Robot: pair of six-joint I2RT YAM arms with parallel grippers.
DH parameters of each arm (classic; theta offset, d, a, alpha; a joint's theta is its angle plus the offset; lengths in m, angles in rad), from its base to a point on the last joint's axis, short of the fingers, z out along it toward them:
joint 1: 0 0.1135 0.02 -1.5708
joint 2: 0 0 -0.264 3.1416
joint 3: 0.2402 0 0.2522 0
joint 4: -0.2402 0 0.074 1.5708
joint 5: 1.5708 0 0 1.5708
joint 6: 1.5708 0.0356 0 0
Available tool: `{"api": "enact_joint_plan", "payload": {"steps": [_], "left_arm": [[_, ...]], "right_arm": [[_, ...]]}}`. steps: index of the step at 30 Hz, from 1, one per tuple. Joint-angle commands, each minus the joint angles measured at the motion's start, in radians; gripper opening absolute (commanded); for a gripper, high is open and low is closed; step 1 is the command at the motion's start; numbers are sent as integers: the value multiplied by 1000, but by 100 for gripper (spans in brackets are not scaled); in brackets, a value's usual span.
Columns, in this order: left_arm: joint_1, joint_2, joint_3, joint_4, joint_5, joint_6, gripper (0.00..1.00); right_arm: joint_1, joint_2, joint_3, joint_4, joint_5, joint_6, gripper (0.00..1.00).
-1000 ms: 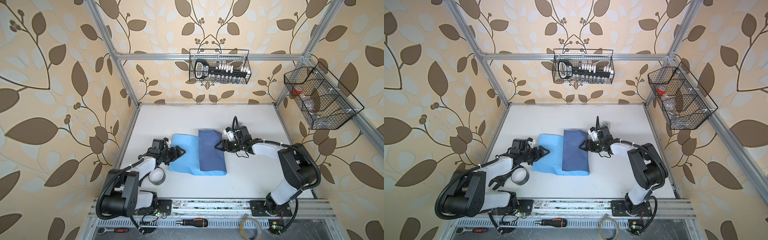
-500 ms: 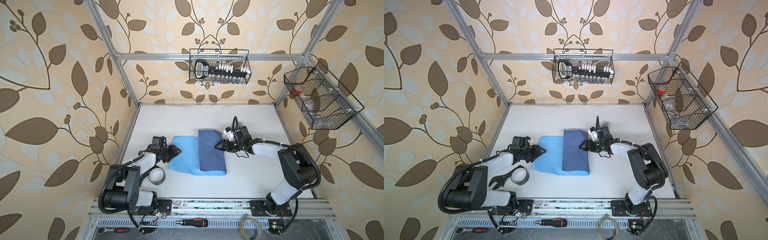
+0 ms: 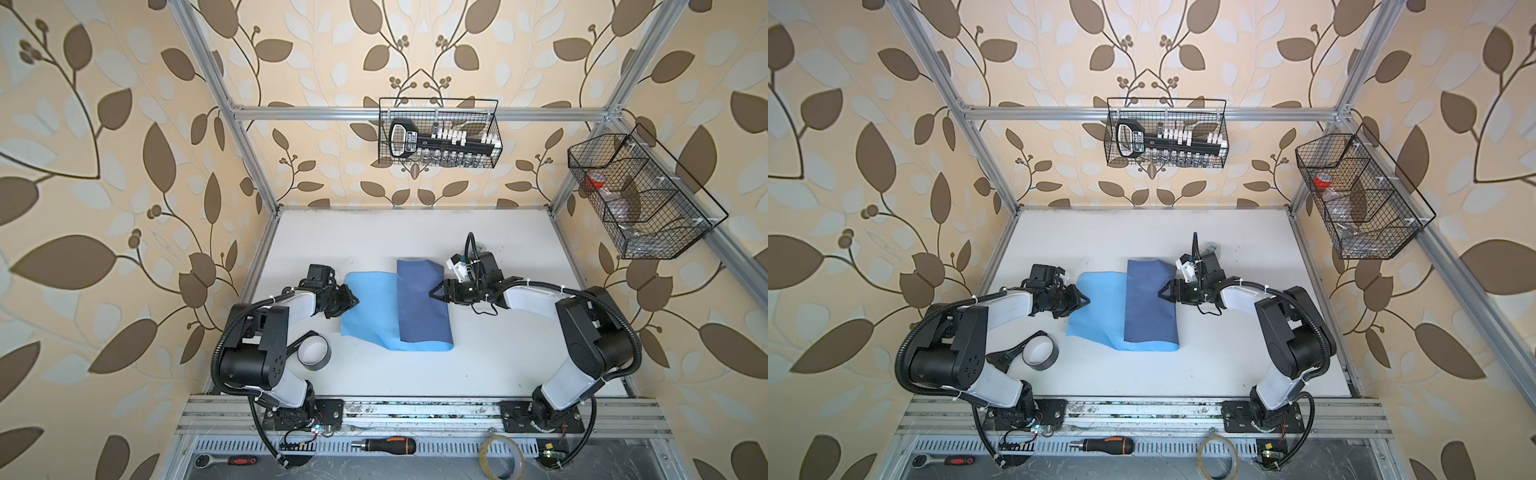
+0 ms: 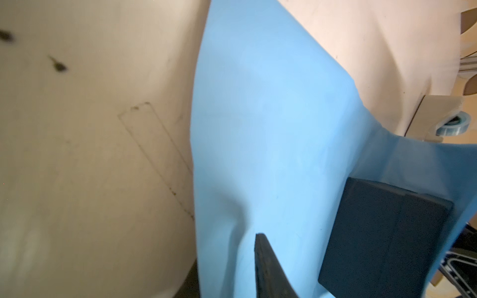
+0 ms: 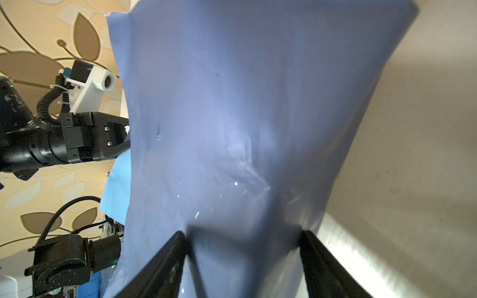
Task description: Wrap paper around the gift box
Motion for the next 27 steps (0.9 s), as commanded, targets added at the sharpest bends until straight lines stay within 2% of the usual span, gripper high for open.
{"api": "enact_joint_plan", "payload": {"steps": [1,15,19,24,27], "left_arm": [[16,-33,33,-52,-39,48,27],[19,-82,34,-68,-73,59,23],[19,-90,18,-45,-58,59,16],[9,-185,6,-32,-38,29,4],[-35,-262,34,-103,-125,10,0]], "right_arm": [[18,67,-39,-117,152,-34,69],[18,70,-40,-120,155,-36,67],[18,73,-38,-120,155,-34,67],[20,74,-38,-121,158,-34,67],[21,72,-38,-123,160,-34,67]]}}
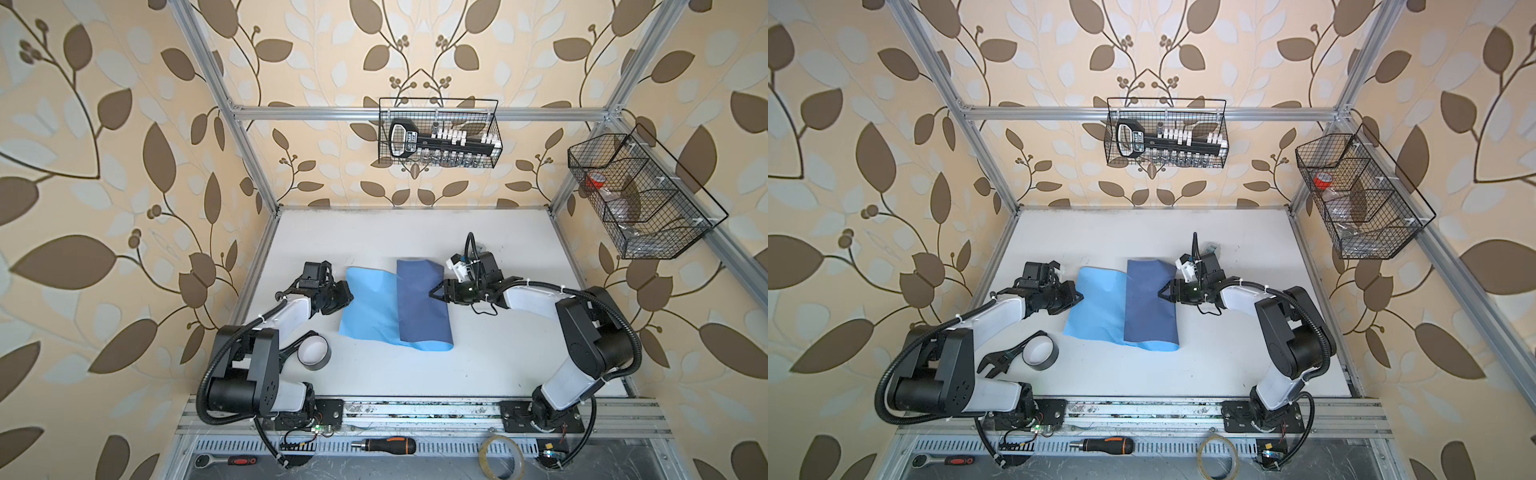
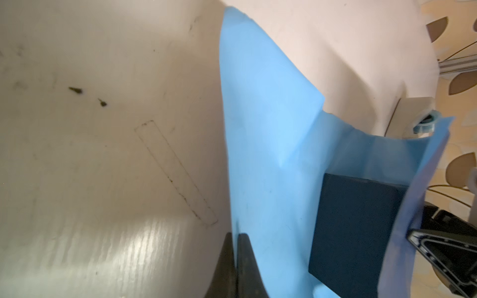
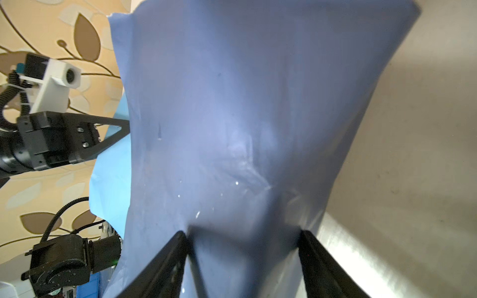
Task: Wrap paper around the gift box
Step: 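Swing the left gripper with the paper over the box toward the right gripper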
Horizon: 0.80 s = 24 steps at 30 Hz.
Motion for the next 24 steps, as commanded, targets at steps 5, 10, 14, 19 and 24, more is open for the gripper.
{"api": "enact_joint_plan", "payload": {"steps": [5,10,14,19,24], "left_arm": [[-201,-120,164,-226,-312,-14,0],[-323,-59,301,-364,-469,-26,0],[-420,11,403,-444,-568,-24,0],[-525,121,524,-546,-694,-25,0],[-613,215,636,-640,-806,-26,0]], "right_arm": [[18,75,-37,-130,158,-35,67],[21,69,-37,-134,167,-33,67],[20,69,-35,-138,170,-33,67],[21,69,-34,-141,173,-33,67],[23,72,-33,-143,176,-33,67]]}}
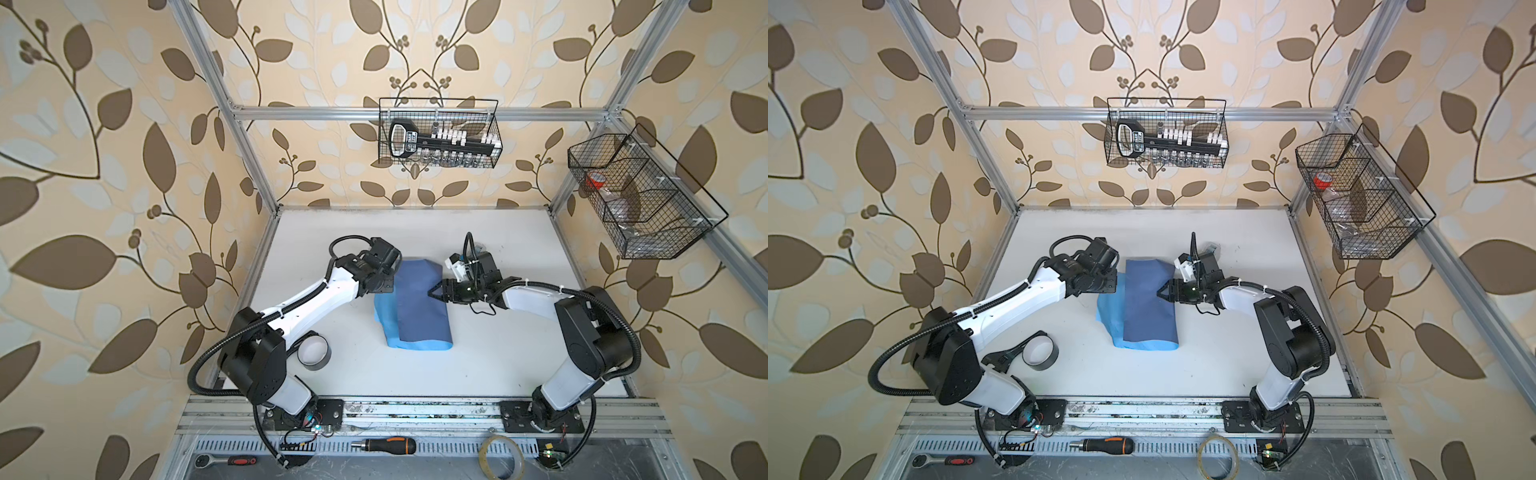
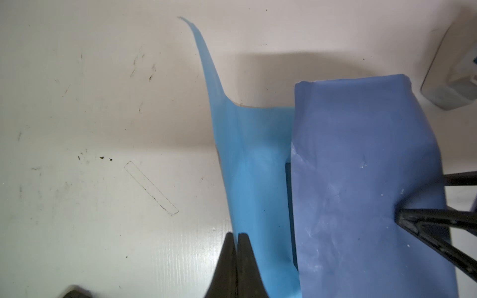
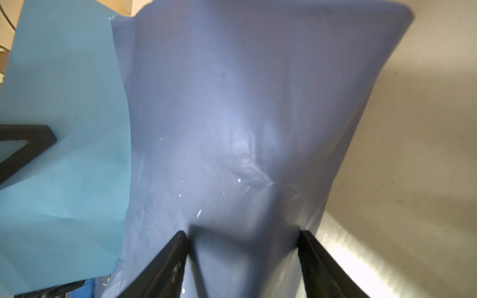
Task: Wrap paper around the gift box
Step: 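Swing the left gripper with the paper over the box toward the right gripper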
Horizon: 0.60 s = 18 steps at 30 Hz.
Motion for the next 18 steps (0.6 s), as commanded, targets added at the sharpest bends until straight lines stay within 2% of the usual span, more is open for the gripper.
{"api": "enact_joint_plan", "payload": {"steps": [1,7,18], "left_arm": [[-47,41,83,-123,-147,-12,0],[-122,154,214,-238,-233,-7,0],[-205,300,389,-361,-291,-11,0]], "right_arm": [[13,71,-35,-154,160,-33,67],[14,75,-32,-157,161,-32,67],[19,75,-32,-159,165,-31,67]]}}
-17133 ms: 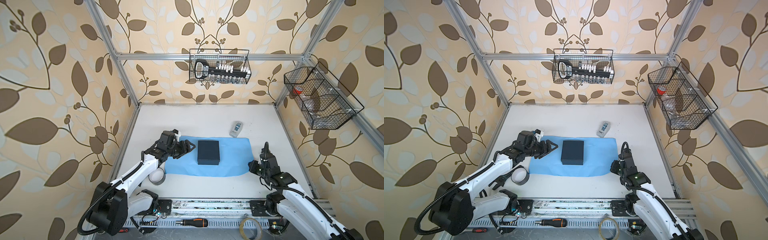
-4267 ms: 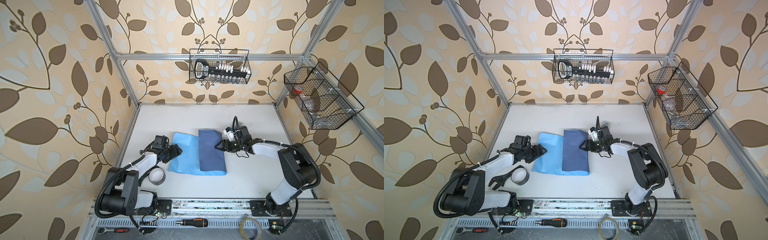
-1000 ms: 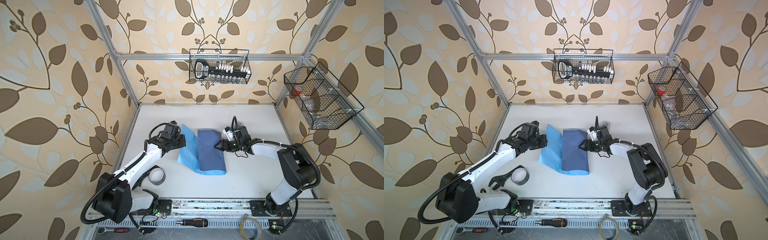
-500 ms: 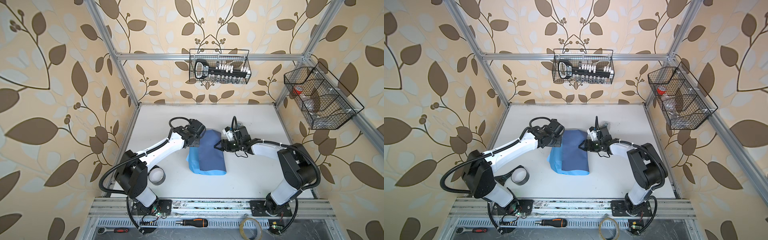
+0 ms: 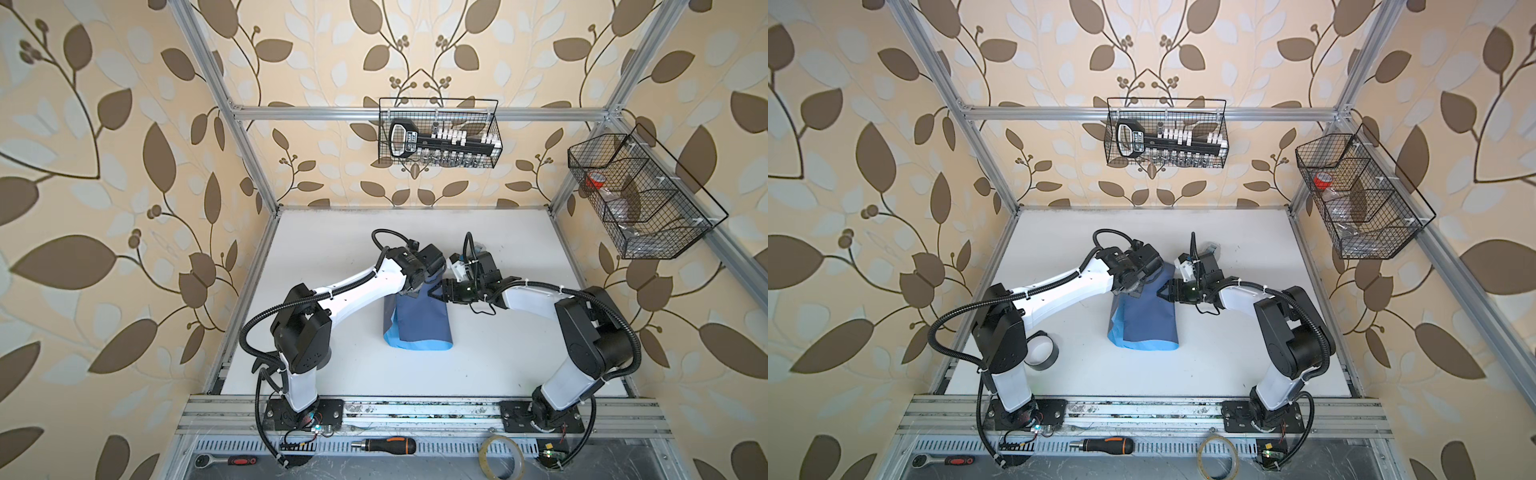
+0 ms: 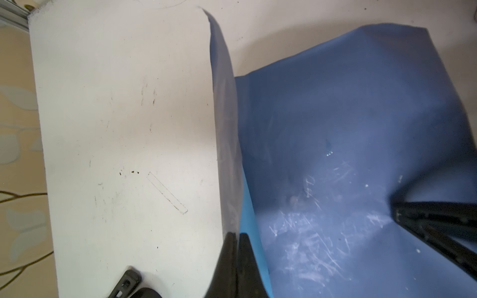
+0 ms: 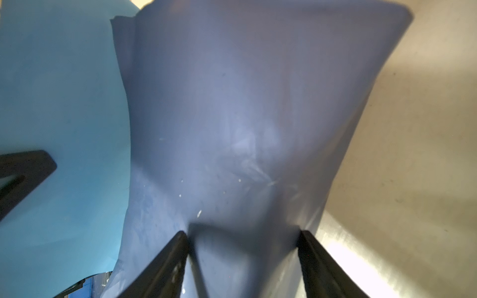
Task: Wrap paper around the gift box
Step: 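Swing the left gripper with the paper over the box toward the right gripper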
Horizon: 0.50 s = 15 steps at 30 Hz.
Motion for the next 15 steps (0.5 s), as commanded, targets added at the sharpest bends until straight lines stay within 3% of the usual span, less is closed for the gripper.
{"api": "enact_joint_plan", "payload": {"steps": [1,15], "left_arm": [[-16,15,57,-81,-63,-14,0],[-53,95,141,-103,-70,-20,0]], "right_arm": [[17,77,-36,-153,160,-31,67],[19,75,-39,-147,149,-22,67]]}}
